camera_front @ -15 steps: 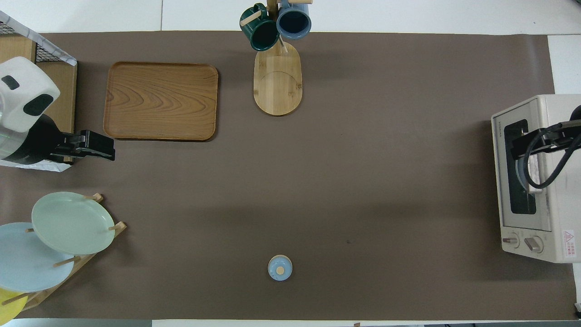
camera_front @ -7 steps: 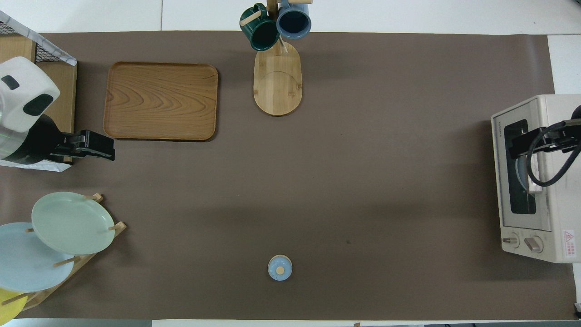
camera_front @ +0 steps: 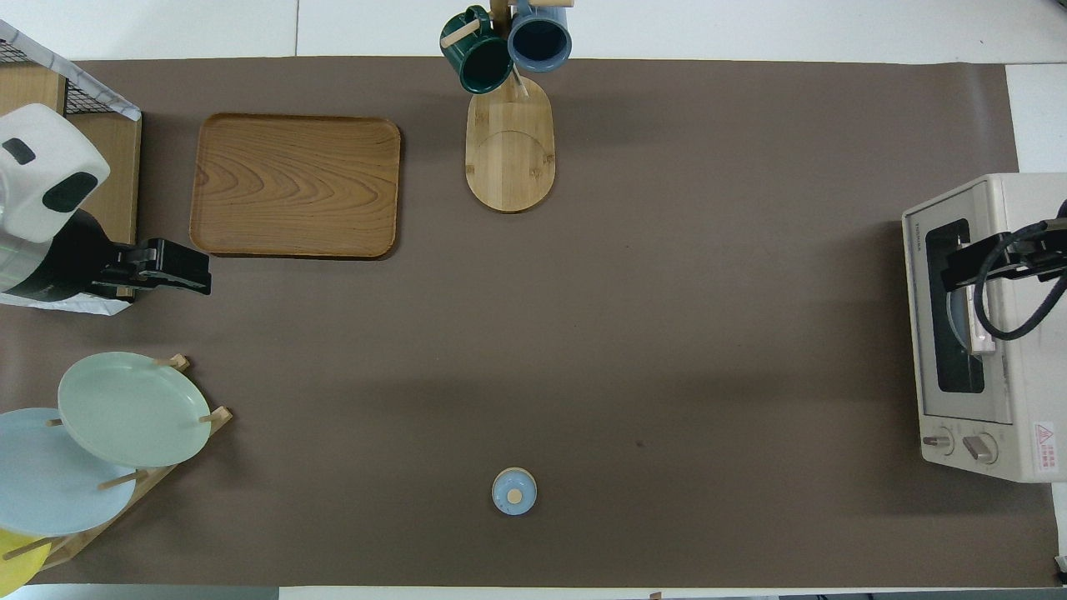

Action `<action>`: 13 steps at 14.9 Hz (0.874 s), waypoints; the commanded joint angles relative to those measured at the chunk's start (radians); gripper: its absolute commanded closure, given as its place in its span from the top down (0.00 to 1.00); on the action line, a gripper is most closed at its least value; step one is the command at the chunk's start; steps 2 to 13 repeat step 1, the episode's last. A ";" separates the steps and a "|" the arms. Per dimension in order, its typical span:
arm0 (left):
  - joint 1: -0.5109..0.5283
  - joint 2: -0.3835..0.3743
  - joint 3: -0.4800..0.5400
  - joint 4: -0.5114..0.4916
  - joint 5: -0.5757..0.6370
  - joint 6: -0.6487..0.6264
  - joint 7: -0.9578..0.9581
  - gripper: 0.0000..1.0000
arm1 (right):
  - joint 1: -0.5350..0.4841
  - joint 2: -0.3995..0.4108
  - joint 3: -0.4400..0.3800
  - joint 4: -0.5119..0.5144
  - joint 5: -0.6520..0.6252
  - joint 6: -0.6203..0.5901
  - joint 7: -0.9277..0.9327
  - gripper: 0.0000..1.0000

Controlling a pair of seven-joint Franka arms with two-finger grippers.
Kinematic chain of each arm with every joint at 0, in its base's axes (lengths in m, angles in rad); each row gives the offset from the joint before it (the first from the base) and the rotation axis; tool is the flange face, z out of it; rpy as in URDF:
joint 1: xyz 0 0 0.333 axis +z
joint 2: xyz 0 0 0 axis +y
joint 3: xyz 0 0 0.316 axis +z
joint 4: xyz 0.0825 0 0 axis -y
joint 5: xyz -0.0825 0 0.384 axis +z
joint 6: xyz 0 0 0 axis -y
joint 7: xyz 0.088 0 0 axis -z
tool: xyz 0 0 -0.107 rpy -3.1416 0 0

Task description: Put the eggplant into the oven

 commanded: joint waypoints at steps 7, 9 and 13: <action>0.012 -0.009 -0.006 -0.001 0.014 -0.012 0.008 1.00 | -0.009 -0.012 0.000 -0.008 0.024 -0.009 0.003 1.00; 0.012 -0.009 -0.006 -0.001 0.014 -0.012 0.008 1.00 | -0.009 -0.012 0.000 -0.008 0.024 -0.009 0.003 1.00; 0.012 -0.009 -0.006 -0.001 0.014 -0.012 0.008 1.00 | -0.009 -0.012 0.000 -0.008 0.024 -0.009 0.003 1.00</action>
